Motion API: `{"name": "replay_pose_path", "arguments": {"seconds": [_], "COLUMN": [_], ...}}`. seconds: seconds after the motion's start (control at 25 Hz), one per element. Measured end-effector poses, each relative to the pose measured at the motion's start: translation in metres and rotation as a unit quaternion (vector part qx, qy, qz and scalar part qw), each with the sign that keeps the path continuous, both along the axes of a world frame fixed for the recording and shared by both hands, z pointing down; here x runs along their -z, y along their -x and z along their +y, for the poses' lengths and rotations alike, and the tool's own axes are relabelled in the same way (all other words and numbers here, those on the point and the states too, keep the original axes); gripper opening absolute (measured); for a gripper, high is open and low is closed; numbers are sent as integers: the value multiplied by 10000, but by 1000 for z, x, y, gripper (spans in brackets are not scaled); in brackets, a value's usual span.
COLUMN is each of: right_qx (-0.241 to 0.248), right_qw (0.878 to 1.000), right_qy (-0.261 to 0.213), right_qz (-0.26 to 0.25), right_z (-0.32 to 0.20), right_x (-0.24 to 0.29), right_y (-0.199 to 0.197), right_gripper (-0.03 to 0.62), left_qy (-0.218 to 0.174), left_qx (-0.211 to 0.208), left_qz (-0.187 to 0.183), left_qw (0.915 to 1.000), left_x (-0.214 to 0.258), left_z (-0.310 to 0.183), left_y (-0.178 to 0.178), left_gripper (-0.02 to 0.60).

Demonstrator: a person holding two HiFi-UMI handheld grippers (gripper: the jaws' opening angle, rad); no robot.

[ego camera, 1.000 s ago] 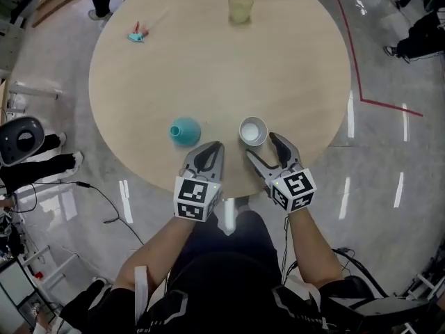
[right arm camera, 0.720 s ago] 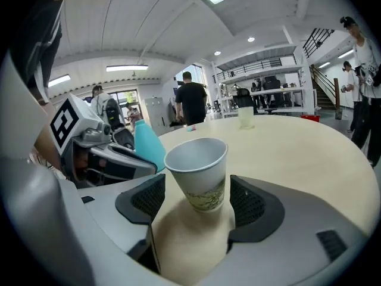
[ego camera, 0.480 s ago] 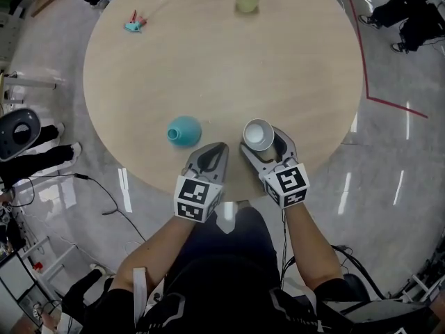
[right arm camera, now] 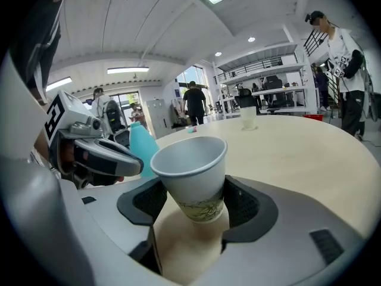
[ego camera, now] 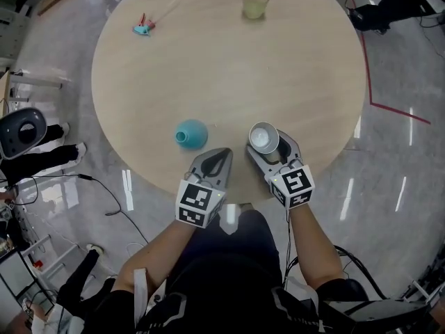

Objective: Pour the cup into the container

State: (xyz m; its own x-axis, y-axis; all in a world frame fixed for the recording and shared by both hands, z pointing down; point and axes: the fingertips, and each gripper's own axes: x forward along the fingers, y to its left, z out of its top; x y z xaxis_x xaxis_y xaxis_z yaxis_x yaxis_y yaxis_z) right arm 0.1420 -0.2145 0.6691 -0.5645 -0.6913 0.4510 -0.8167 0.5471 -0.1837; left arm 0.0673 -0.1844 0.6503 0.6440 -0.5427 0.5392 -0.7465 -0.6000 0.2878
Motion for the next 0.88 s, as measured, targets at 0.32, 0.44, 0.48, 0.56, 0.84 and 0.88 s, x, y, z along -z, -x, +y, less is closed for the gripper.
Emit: {"name": "replay_pose_path", "arguments": {"seconds": [0.32,0.44,0.48,0.56,0.84,0.88], "right_qx": [236,305,330,384,517,558], "right_qw": [9993,9988,9985,9979,9966,9963], "right_qy": [-182,-280,-338,-428,-588,-620], "right_qz": [206,264,278,300,243,214], "right_z": [2,-1,-2,-2,2,1], "right_x": [43,68,78,99,156,162], "right_y": [10,15,15,18,32,36], "right_gripper": [302,302,302,302,302,302], "left_qy": [-531,-763,-844,-986,-1392,-1466], "left_qx": [-241,-119,-53,76,697,781], "left_qz": [366,488,546,641,703,686], "left_qw": [9976,9958,9949,9930,9853,9837], "left_x": [62,89,98,117,165,170], "left_z": [3,-3,-6,-9,-14,-15], "left_y": [0,11,15,23,66,74], "left_gripper": [-8,-8,-8,-8,-8,-8]}}
